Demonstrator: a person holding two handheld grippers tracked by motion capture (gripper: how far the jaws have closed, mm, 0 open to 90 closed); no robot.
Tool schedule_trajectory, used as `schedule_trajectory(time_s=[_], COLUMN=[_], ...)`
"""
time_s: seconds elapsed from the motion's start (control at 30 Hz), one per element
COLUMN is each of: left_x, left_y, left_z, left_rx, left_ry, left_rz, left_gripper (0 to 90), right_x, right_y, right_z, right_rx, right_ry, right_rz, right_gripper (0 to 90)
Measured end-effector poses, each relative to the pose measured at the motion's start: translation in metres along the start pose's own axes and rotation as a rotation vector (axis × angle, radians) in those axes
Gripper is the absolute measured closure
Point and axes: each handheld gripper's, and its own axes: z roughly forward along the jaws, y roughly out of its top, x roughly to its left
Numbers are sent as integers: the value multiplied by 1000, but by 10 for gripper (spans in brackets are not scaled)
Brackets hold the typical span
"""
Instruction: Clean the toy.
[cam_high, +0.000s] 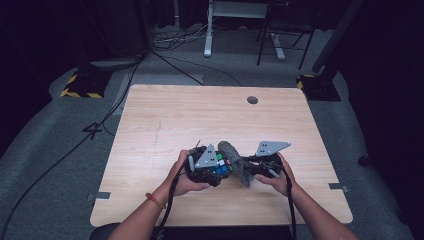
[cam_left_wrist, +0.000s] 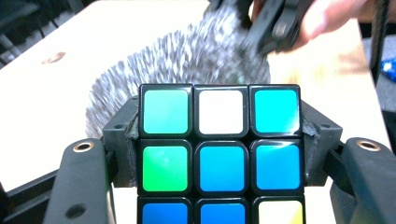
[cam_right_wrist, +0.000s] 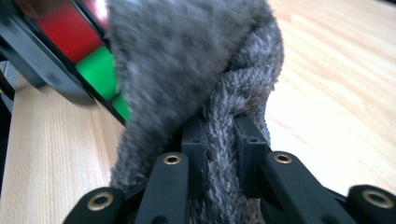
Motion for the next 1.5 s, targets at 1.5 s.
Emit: schedule_trajectory(time_s=[1.5], left_x=[1], left_y=[-6], left_z=[16], left_rx=[92], left_ry=[-17], left_rz=[-30], left_gripper=[334], right_x=[8], right_y=[7], right_z=[-12], right_rx=[-129], right_ry=[53], right_rz=[-8], right_gripper=[780])
